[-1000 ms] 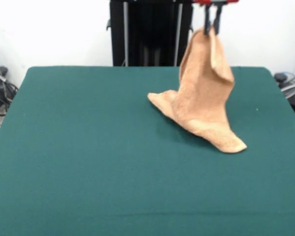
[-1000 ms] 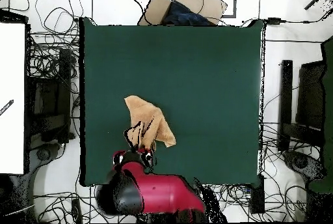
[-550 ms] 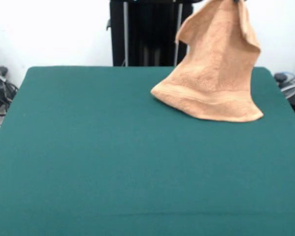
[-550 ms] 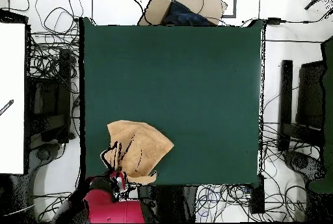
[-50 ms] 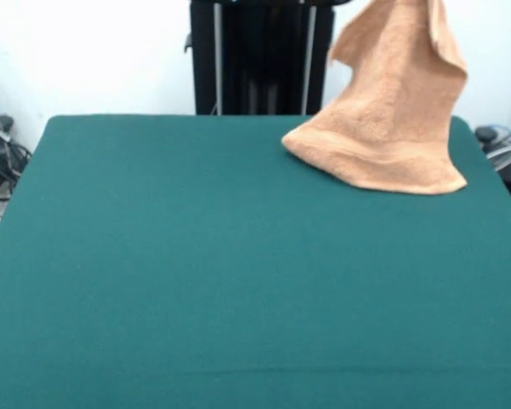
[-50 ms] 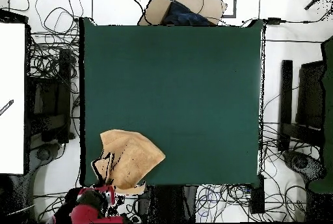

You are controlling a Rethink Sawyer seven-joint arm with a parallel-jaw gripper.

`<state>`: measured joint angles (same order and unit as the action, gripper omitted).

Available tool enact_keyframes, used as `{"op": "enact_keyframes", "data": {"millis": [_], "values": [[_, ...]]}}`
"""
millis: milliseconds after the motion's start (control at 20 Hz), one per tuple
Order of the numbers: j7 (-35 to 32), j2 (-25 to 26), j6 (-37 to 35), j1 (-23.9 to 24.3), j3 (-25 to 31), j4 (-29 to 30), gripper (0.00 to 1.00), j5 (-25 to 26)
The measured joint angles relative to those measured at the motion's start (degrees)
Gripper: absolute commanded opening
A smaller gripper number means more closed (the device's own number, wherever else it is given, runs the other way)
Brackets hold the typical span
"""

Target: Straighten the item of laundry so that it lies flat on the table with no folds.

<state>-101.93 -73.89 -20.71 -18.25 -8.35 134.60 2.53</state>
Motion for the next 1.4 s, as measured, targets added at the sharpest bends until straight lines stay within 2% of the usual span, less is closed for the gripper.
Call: {"op": "enact_keyframes", "data": {"millis": [200,500,750,850,900,1100,1400], "values": [[-4.47,0.67,-0.16,-4.67,-2.45,-0.15,0.0,-0.79],[-8.76,2.88,1.17,-6.22,-3.44,-0.16,0.0,-2.8],[-9.11,1.94,0.47,-5.73,-3.53,-0.14,0.0,-2.84],[-9.11,2.14,0.65,-3.54,-3.2,-0.04,0.0,-2.93],[-9.11,3.73,2.15,0.6,-2.37,0.07,0.0,-2.92],[-9.11,9.12,8.43,8.46,-0.68,0.07,0.0,-2.84],[-9.11,16.1,16.53,15.81,1.4,0.02,0.0,-1.31]]}}
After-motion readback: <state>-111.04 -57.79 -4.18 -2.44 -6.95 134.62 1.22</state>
